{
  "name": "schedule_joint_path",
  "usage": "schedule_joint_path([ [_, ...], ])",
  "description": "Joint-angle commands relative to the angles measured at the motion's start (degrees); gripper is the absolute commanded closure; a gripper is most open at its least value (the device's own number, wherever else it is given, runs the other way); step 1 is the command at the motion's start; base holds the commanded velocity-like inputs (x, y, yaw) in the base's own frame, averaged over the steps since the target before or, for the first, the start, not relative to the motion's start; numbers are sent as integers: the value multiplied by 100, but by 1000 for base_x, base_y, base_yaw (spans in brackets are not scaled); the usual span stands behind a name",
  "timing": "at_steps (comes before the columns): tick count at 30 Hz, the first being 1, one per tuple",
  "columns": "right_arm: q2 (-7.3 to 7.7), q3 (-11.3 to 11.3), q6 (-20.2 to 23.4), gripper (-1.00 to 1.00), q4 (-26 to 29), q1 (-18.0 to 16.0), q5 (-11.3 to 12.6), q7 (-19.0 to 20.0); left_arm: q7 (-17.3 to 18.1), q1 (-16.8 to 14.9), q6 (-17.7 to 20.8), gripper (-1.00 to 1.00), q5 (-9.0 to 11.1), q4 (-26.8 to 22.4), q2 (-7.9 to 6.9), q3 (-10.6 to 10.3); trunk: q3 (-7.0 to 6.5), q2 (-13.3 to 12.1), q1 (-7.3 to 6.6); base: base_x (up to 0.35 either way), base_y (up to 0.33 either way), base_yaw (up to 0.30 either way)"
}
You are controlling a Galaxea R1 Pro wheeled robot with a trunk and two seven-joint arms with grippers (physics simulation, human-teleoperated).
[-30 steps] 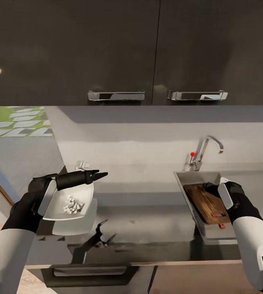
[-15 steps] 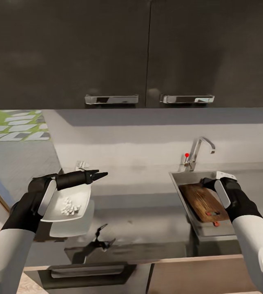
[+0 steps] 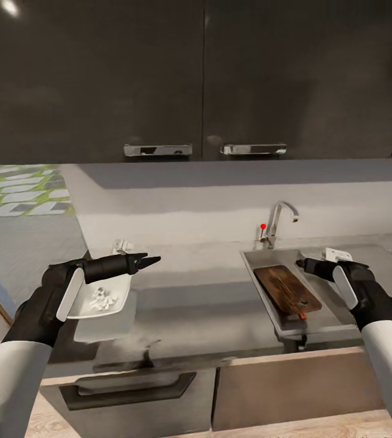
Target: In the kitchen, take the Vidalia onion out of the sink, dice it on the chopping board with the paring knife, put the diced onion into the bowl on the countertop, then place both the paring knife and the chopping board into the sink.
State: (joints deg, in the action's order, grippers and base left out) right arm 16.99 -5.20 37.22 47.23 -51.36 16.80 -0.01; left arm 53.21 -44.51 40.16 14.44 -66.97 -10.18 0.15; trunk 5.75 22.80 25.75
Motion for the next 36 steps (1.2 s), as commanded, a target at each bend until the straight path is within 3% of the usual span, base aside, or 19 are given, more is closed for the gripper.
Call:
schedule_joint_path([
  [1,10,30,30,-100,6,-5,1,66,6,-5,36,-100,23,0,-1,2,4,12,4,-27,0,-95],
  [9,72,572,23,-100,9,-5,-26,210,6,-5,36,-100,23,0,-1,3,-70,12,4,-8,0,-95],
  [16,331,778,7,-100,22,-1,-28,1372,6,-5,36,-100,23,0,-1,3,-135,12,4,0,0,-104],
  [17,442,817,1,-100,23,2,-28,1843,6,-5,36,-100,23,0,-1,-1,-144,12,4,0,0,-107],
  [18,477,827,-1,-100,23,2,-28,2027,6,-5,36,-100,23,0,-1,-3,-153,12,4,0,0,-107],
  [22,536,844,-3,-100,42,3,-28,2411,6,-5,36,-100,23,-6,16,-9,-190,12,4,0,0,-107],
  [30,550,1129,-4,-100,132,12,-28,2812,6,-5,36,-100,23,-9,50,-6,-264,12,4,-135,0,-107],
  [36,551,1280,2,-100,137,12,-29,2870,6,-5,36,-100,23,-9,51,-6,-304,12,4,-316,0,-78],
])
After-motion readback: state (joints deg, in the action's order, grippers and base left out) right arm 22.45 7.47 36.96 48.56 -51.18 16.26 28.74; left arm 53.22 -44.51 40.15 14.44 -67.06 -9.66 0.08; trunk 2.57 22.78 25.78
